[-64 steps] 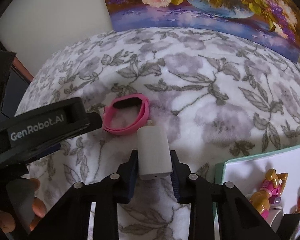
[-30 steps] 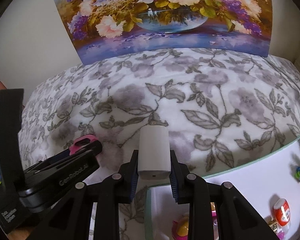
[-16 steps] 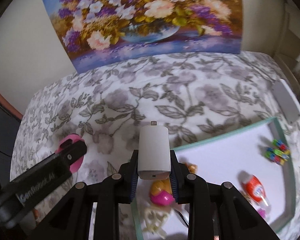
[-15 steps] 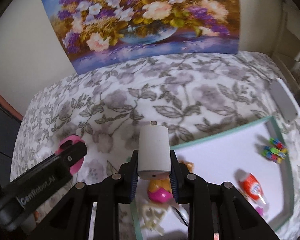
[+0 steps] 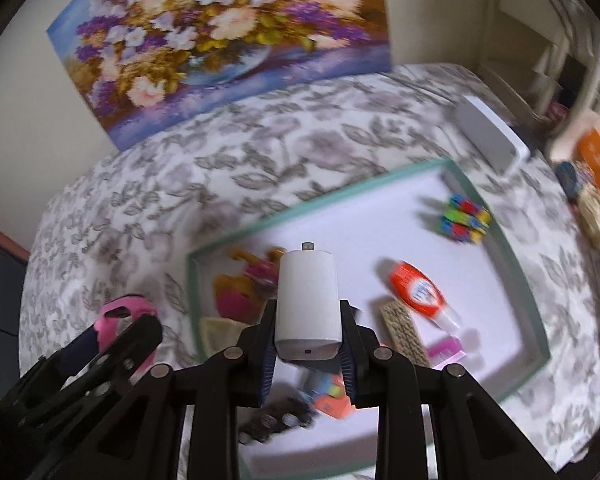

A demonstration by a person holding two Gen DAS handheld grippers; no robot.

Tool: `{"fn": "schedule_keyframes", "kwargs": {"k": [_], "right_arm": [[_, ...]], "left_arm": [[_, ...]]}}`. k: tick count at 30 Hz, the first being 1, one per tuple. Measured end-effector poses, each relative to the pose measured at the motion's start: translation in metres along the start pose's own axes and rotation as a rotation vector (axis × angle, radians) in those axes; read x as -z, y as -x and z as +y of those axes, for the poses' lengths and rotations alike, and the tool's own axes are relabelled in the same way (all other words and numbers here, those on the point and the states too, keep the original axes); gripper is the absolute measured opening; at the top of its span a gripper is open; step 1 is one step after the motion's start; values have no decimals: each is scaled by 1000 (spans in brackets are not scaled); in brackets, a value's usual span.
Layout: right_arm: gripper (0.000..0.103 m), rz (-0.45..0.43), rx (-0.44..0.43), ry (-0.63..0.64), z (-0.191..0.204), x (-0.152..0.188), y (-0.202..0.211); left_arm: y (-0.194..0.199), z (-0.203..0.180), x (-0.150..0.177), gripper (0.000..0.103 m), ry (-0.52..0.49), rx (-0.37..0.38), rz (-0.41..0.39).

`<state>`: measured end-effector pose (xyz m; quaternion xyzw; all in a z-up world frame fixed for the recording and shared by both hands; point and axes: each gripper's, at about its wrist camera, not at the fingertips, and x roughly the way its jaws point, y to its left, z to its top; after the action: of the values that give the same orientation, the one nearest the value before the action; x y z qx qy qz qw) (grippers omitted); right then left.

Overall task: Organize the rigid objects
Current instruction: 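Carry the white charger and pink band into the tray and open both grippers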

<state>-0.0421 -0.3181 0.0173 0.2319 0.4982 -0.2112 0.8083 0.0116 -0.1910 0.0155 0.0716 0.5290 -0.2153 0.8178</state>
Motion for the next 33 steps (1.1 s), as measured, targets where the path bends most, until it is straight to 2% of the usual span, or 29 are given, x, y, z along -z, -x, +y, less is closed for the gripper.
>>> {"fn": "schedule_keyframes", "kwargs": {"k": [16,33], "right_arm": [[29,36,47,-67,-52,19,9],[29,67,37,-56,-55,19,0]], "left_arm": [[-12,-39,33,64,-101,-1,67],[-38,-53,38,64,-130,7,122]]}}
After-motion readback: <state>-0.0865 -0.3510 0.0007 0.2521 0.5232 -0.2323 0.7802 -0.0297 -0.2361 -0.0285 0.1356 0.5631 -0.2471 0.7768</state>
